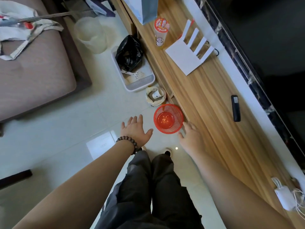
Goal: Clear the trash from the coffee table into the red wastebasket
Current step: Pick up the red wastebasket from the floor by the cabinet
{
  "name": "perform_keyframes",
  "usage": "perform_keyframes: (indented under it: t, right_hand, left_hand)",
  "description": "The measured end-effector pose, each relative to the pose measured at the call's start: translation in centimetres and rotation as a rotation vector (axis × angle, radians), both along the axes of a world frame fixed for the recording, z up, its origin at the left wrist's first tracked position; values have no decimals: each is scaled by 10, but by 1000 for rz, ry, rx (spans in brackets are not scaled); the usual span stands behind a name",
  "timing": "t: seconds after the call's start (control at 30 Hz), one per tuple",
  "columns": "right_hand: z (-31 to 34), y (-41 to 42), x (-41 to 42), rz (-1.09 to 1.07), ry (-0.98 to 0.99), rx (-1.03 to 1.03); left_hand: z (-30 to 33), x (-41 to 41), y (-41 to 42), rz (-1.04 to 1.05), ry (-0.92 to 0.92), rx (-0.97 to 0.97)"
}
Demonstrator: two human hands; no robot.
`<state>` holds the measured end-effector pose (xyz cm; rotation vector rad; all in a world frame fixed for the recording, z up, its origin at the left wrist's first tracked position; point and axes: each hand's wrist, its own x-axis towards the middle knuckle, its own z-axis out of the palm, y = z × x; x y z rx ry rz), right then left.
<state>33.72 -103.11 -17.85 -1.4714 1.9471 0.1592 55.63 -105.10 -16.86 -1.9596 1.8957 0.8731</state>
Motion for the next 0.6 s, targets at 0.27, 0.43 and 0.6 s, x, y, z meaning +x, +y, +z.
perform_keyframes:
  t: [0.27, 0.43, 0.6]
  right_hand:
    - [-146, 2, -18, -47, -58, 35]
    - [-278, -19, -37, -229, -163, 38]
    - [-380, -35, -50, -441, -256, -29]
  left_hand:
    - [-147, -35, -31, 200, 165, 143]
    - [-282, -62, -50, 246, 163, 187]
    - [-387, -87, -82, 384, 229, 144]
